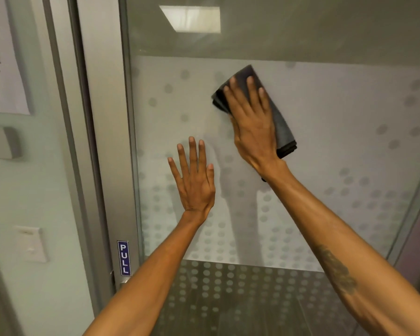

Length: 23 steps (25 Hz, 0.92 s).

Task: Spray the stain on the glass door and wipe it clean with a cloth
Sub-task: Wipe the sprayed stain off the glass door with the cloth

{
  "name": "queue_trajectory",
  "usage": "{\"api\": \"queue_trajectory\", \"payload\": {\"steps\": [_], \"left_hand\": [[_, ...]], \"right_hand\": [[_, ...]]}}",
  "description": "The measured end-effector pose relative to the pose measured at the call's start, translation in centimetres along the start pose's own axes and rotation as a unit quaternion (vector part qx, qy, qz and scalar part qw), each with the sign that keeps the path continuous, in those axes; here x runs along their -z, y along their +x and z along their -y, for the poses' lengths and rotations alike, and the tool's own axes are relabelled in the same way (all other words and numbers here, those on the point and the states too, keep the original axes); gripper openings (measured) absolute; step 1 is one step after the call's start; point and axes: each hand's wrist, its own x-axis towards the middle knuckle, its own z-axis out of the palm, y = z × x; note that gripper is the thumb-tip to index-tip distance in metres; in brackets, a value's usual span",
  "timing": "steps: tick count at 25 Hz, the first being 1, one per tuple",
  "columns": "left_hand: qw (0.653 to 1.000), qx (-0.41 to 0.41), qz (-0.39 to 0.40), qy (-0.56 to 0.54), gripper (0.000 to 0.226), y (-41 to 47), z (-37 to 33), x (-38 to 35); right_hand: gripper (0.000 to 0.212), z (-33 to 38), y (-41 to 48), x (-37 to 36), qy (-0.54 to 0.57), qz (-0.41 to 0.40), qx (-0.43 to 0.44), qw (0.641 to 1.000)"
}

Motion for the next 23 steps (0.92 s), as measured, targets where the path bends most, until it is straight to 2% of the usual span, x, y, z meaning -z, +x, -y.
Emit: {"api": "queue_trajectory", "payload": {"steps": [5, 9, 12, 17, 19, 21, 23], "left_hand": [[0.998, -0.015, 0.023, -0.060, 0.058, 0.0, 0.4, 0.9], [0.985, -0.025, 0.053, -0.165, 0.057, -0.3, 1.1, 2.7], [0.969, 0.001, 0.064, -0.237, 0.054, -1.5, 2.0, 3.7], [0.953, 0.020, 0.123, -0.275, 0.052, -4.4, 3.9, 5.6], [0.944, 0.030, 0.154, -0.289, 0.051, -5.5, 4.2, 6.7], [0.937, 0.057, 0.169, -0.302, 0.051, -6.3, 4.3, 7.7], [0.929, 0.088, 0.181, -0.312, 0.049, -6.8, 3.8, 8.6]], "right_hand": [[0.076, 2.4, -4.3, -0.6, 0.000, 0.052, 0.067, 0.996], [0.077, 4.2, -7.1, -0.7, 0.009, 0.084, 0.062, 0.995], [0.077, 5.6, -9.3, -0.5, 0.028, 0.117, 0.060, 0.991], [0.089, 8.2, -13.3, 0.3, 0.080, 0.180, 0.063, 0.978], [0.095, 8.8, -14.2, 0.9, 0.125, 0.194, 0.040, 0.972], [0.097, 9.3, -14.7, 1.8, 0.221, 0.196, -0.023, 0.955], [0.085, 9.8, -14.7, 3.2, 0.361, 0.198, -0.143, 0.900]]}}
